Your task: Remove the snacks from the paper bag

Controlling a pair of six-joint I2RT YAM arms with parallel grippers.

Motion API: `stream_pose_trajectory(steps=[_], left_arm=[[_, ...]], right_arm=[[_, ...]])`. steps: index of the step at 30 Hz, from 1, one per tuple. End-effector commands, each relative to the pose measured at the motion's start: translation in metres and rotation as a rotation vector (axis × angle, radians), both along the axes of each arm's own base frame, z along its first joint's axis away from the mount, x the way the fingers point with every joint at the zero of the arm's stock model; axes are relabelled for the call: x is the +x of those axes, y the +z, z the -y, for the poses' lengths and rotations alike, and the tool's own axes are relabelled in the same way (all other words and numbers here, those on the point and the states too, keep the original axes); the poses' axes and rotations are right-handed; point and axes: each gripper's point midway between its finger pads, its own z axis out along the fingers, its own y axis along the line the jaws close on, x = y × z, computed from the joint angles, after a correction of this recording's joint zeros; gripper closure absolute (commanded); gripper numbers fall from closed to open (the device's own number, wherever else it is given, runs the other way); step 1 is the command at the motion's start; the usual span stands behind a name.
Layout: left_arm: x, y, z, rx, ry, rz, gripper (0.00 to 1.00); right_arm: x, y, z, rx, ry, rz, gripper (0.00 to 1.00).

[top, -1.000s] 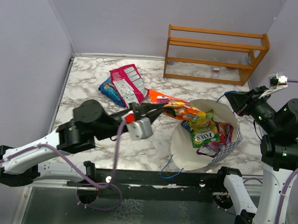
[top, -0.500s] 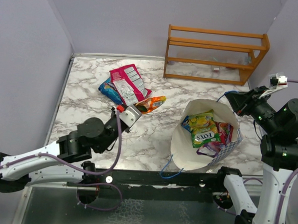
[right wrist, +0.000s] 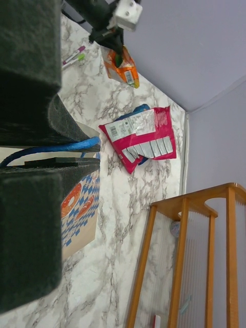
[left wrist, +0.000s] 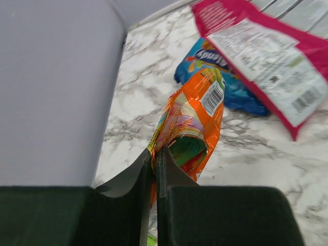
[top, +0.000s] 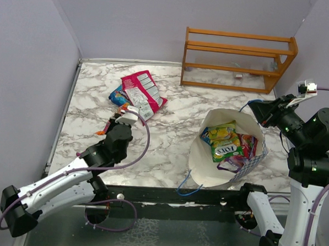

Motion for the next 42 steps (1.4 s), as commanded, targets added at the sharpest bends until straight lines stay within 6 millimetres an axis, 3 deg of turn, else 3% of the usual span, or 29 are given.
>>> stream_pose_trajectory(steps=[1, 3, 12, 17, 21, 24, 30, 34, 42], left_arm=[[0.041, -0.003, -0.024, 0.000, 0.122, -0.029, 1.00], [0.059, -0.005, -0.036, -0.004, 0.192, -0.045, 1.00], [0.108, -0.023, -0.050, 0.083, 0.311, -0.118, 1.00], [0.116, -0.053, -0.052, 0.119, 0.304, -0.197, 1.00], [0.119, -0.063, -0.057, 0.115, 0.316, -0.223, 1.00], [0.121, -0.074, -0.046, 0.074, 0.251, -0.276, 1.00], [0.102, -0.095, -0.007, -0.140, 0.073, -0.395, 0.54], [0.080, -0.075, 0.010, -0.300, -0.020, -0.363, 0.43], [0.021, 0.020, 0.052, -0.668, -0.325, -0.195, 0.41]], right_arm=[[-0.005, 0.011, -0.003, -0.005, 0.017, 0.031, 0.89], [-0.005, 0.011, -0.004, -0.002, 0.020, 0.031, 0.89], [-0.005, 0.013, -0.005, -0.006, 0.026, 0.030, 0.89], [-0.004, 0.014, -0.005, -0.006, 0.027, 0.032, 0.89], [-0.004, 0.015, -0.005, -0.012, 0.026, 0.036, 0.89], [-0.004, 0.014, -0.004, -0.015, 0.018, 0.036, 0.89], [-0.006, 0.011, -0.005, -0.006, 0.021, 0.038, 0.89], [-0.008, 0.013, -0.007, -0.003, 0.031, 0.038, 0.89], [-0.008, 0.010, -0.008, -0.001, 0.037, 0.037, 0.89]])
